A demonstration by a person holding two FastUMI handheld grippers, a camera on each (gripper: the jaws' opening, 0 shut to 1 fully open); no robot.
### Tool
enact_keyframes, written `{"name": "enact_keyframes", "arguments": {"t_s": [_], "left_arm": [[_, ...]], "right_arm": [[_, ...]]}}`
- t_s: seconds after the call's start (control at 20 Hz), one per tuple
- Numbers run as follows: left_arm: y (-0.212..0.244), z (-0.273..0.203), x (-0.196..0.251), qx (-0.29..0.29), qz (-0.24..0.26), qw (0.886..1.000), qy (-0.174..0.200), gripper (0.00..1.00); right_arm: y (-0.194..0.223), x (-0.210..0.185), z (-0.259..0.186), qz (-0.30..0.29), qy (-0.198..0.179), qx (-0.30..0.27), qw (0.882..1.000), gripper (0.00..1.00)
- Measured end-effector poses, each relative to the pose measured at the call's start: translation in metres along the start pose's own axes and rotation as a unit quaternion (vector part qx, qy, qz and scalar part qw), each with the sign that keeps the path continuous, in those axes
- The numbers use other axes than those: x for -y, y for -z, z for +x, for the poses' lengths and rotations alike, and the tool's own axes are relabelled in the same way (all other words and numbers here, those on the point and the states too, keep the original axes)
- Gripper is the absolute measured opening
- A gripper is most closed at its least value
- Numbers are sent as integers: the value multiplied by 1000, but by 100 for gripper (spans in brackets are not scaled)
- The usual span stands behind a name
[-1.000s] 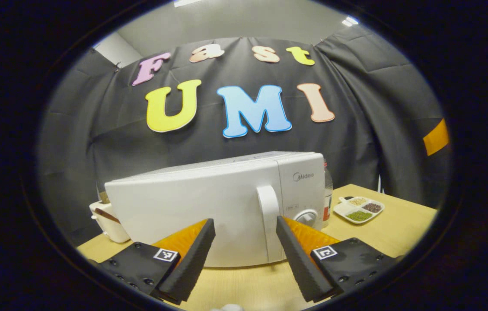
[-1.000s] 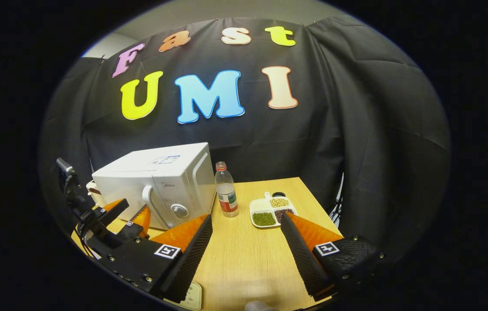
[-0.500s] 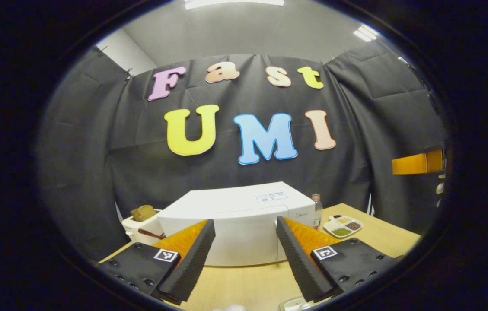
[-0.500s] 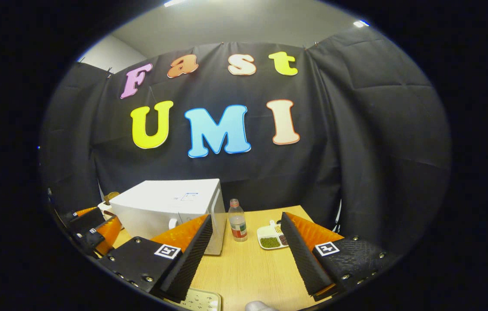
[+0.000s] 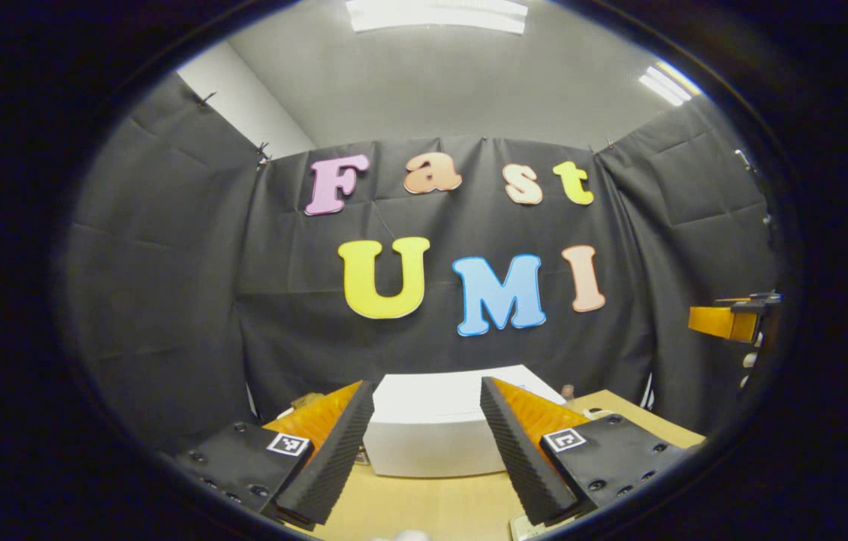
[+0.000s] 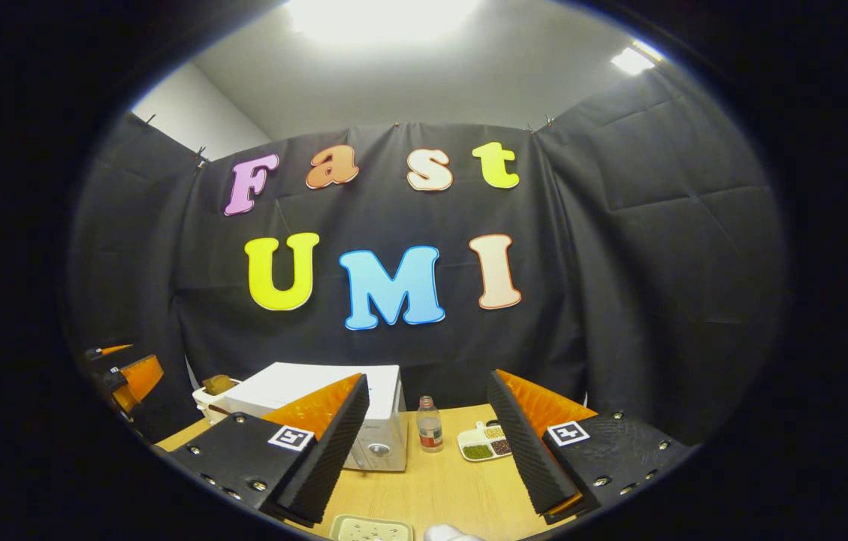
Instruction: Open the microwave oven with the left hand, put the food in, and close the microwave oven.
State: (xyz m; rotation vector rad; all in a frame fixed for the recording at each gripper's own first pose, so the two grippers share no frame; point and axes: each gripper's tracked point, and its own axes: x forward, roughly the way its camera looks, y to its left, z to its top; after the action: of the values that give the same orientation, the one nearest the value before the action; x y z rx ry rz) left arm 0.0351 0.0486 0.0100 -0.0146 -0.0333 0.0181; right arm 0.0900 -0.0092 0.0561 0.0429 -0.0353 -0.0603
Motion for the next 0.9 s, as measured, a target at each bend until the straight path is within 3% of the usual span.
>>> {"name": "enact_keyframes", "arguments": {"t_s": [0.25, 0.9], "left_arm": [[-10, -25, -11, -10, -25, 1000, -3, 99], [-33, -43, -6, 6, -5, 1000, 7, 97]], "right_arm": [[-13, -11, -17, -21, -11, 8, 1000, 97], [-22, -18, -39, -12, -19, 14, 1000, 97]]}}
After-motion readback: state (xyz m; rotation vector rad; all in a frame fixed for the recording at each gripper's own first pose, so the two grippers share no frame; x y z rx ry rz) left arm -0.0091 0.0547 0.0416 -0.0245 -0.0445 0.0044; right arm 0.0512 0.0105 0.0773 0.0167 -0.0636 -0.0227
